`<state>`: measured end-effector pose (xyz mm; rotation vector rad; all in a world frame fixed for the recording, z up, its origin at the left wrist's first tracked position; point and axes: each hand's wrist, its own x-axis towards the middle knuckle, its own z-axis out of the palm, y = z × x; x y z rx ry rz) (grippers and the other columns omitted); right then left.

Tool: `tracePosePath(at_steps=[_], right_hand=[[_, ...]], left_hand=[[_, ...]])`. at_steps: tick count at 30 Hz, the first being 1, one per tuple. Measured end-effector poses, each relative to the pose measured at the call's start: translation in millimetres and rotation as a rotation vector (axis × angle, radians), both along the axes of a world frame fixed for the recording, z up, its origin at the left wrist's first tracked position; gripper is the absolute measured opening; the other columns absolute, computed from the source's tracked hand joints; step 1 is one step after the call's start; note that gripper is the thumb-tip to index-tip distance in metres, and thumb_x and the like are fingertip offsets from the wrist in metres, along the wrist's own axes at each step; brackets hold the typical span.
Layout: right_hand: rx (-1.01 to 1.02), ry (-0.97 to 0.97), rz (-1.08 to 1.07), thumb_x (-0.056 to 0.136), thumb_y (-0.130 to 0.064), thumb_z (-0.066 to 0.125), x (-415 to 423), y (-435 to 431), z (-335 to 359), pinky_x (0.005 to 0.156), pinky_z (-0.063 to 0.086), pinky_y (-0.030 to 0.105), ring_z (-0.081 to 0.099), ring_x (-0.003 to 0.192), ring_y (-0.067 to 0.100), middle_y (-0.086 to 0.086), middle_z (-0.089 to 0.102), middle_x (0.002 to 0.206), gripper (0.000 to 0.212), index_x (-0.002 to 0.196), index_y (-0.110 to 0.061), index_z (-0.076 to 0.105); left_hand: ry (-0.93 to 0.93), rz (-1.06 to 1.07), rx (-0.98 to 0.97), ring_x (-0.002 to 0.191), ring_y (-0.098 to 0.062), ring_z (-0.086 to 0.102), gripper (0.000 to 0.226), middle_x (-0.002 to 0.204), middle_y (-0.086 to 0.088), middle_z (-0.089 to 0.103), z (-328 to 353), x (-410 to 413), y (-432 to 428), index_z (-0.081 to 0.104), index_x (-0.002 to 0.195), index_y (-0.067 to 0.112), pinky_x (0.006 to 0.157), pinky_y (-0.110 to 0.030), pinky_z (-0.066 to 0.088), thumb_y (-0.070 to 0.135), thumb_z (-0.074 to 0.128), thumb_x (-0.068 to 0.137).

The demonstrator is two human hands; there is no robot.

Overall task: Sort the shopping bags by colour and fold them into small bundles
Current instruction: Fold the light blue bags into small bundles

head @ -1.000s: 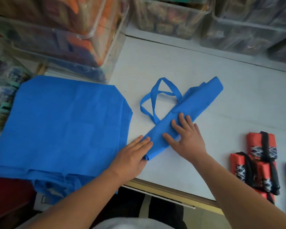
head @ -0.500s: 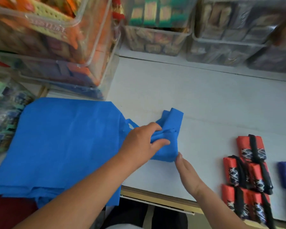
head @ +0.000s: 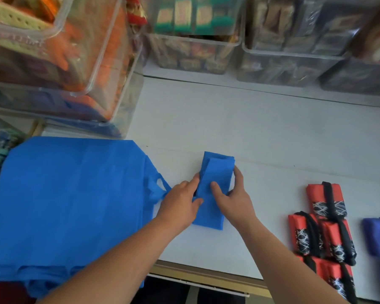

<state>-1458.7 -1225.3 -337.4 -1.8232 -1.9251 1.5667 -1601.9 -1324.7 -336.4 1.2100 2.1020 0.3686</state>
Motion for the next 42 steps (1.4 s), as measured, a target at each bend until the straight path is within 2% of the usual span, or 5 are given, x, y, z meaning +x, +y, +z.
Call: tracePosePath(at_steps=[10, 23, 29, 36, 42], right_hand=[[0.235, -0.144, 0.179, 0.094, -0.051, 0.063, -27.2, 61.2, -13.1, 0.072, 0.047, 0.031, 0.06, 0.089, 0.018, -0.004, 0.043, 0.12, 0.033, 0.124, -0.038, 0.058], [0.881, -0.035, 0.468, 0.089, -0.016, 0.075, -8.7, 31.4, -22.0, 0.098, 0.053, 0.048, 0.039, 0.145, 0.034, 0.01, 0.042, 0.155, 0.06, 0.145, -0.019, 0.054], [0.536, -0.111, 0.529, 0.1, -0.026, 0.062, 0.7, 34.1, -35.9, 0.105, 0.045, 0.036, 0.004, 0.158, 0.02, -0.009, 0.021, 0.168, 0.064, 0.158, -0.022, 0.034], [0.459, 0.006, 0.4, 0.082, -0.017, 0.082, 2.4, 14.5, -25.0, 0.098, 0.046, 0.027, 0.055, 0.13, 0.017, -0.004, 0.053, 0.147, 0.036, 0.117, -0.019, 0.075], [-0.377, 0.386, 0.047, 0.101, -0.064, 0.039, 19.3, -1.3, 17.0, 0.105, 0.041, 0.025, 0.059, 0.122, -0.003, -0.017, 0.068, 0.129, 0.052, 0.127, -0.03, 0.07]], left_hand=[[0.419, -0.246, 0.303, 0.135, -0.029, 0.047, 0.076, 0.151, -0.008, 0.05, -24.2, 0.3, -6.0, 0.052, 0.146, 0.018, 0.116, -0.045, 0.037, 0.036, 0.084, 0.08], [-0.027, -0.492, 0.122, 0.153, 0.007, -0.001, 0.078, 0.167, 0.018, 0.012, -41.6, -11.4, -27.3, 0.035, 0.157, 0.031, 0.126, -0.026, -0.004, 0.045, 0.072, 0.09], [0.052, -0.568, 0.1, 0.154, 0.001, -0.004, 0.071, 0.169, 0.014, 0.006, -29.5, -6.6, -27.5, 0.028, 0.16, 0.029, 0.127, -0.031, -0.001, 0.03, 0.06, 0.097], [-0.062, -0.489, -0.007, 0.131, -0.017, 0.05, 0.047, 0.142, 0.007, 0.057, 11.9, -0.8, -35.3, 0.046, 0.143, 0.031, 0.11, -0.035, 0.036, 0.052, 0.05, 0.102], [-0.162, -0.159, -0.13, 0.09, -0.026, 0.059, 0.029, 0.095, 0.003, 0.061, 28.1, -1.3, -31.7, 0.044, 0.109, 0.027, 0.079, -0.043, 0.05, 0.056, 0.042, 0.103]])
